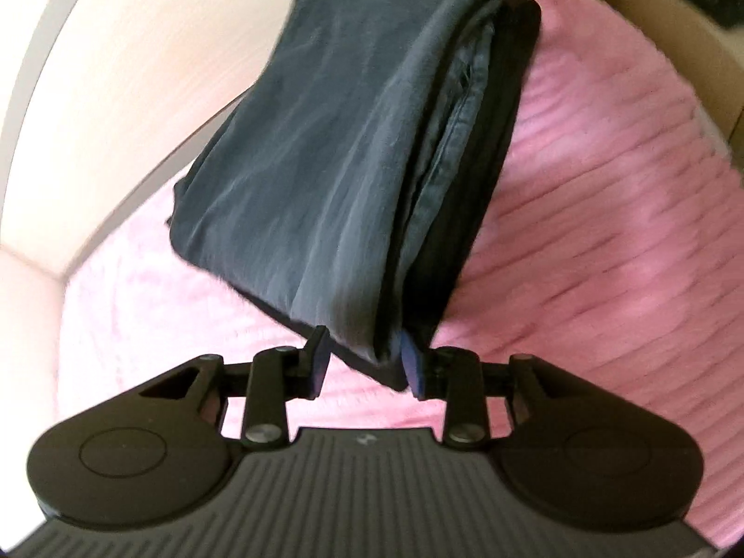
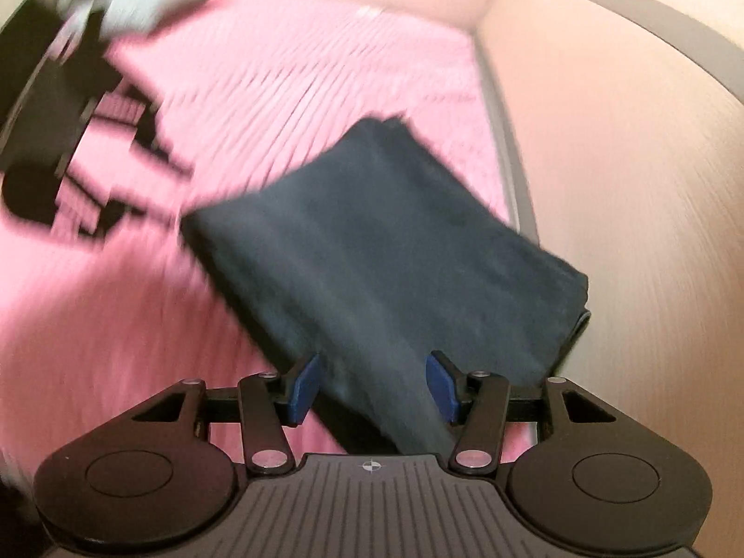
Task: Fold clothes
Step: 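Open both grippers and withdraw from the placed jeans bundle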
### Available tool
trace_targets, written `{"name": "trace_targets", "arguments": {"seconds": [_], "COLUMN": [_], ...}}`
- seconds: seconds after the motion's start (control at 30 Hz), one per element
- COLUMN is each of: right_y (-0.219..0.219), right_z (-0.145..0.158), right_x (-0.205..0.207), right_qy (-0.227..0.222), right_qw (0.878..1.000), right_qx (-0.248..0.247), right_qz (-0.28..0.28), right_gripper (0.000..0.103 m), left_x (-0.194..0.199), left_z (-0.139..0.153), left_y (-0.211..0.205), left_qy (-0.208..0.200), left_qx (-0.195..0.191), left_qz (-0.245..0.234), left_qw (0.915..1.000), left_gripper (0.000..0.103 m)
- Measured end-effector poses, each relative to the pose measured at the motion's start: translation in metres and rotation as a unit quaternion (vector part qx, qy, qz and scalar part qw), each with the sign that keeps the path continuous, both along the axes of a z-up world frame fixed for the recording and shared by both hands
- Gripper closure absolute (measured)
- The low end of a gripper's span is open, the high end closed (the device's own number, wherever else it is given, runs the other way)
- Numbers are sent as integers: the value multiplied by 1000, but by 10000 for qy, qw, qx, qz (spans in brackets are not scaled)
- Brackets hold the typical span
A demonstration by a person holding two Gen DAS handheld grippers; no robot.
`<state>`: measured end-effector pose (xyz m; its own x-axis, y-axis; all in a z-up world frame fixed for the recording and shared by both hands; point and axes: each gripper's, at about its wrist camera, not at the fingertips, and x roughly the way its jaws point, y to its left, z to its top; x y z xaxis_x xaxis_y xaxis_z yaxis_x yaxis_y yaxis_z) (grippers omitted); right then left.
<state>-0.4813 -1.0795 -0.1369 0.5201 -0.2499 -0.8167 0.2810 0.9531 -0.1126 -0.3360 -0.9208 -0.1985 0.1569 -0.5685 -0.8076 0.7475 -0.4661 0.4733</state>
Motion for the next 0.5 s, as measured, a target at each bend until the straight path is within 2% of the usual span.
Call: {"name": "trace_targets", "arguments": {"seconds": [0.1,0.17,0.23,0.27,0.3,0.37,0.43,0.5], "right_y": [-26,-34,-42,-45,-49,-61,-75,-89], "right_z": [-30,-42,-53,-47,-39,-17,0,3], "right_x": [-1,-3,-5,-4,-3,-4,-3,4], "right_qy": [7,64,119,115,105,-267,-634,-802], "right_qw": [9933,9883,9826,9810,9799,9800,9801,9810], "right_qx": [834,1204,1542,1621,1676,1573,1290,872], "right_qz": [-798,-937,-1029,-1056,-1079,-1190,-1368,-1540], "right_gripper": [54,54,54,54,54,54,54,54], "left_x": [-1,0,-3,-5,-7,-11,-12,-13], "left_z": [12,26,19,11,7,-2,12,27], "left_y": [-18,-21,-34,-39,-40,-42,-42,-41], "left_qy": [470,674,688,608,519,344,505,695], "left_qx": [-355,-537,-489,-365,-267,-86,-188,-316], "left_qz": [334,446,435,345,241,34,71,128], "left_qw": [9977,9953,9955,9969,9980,9994,9985,9970], "left_gripper": [73,73,73,73,74,77,77,77]}}
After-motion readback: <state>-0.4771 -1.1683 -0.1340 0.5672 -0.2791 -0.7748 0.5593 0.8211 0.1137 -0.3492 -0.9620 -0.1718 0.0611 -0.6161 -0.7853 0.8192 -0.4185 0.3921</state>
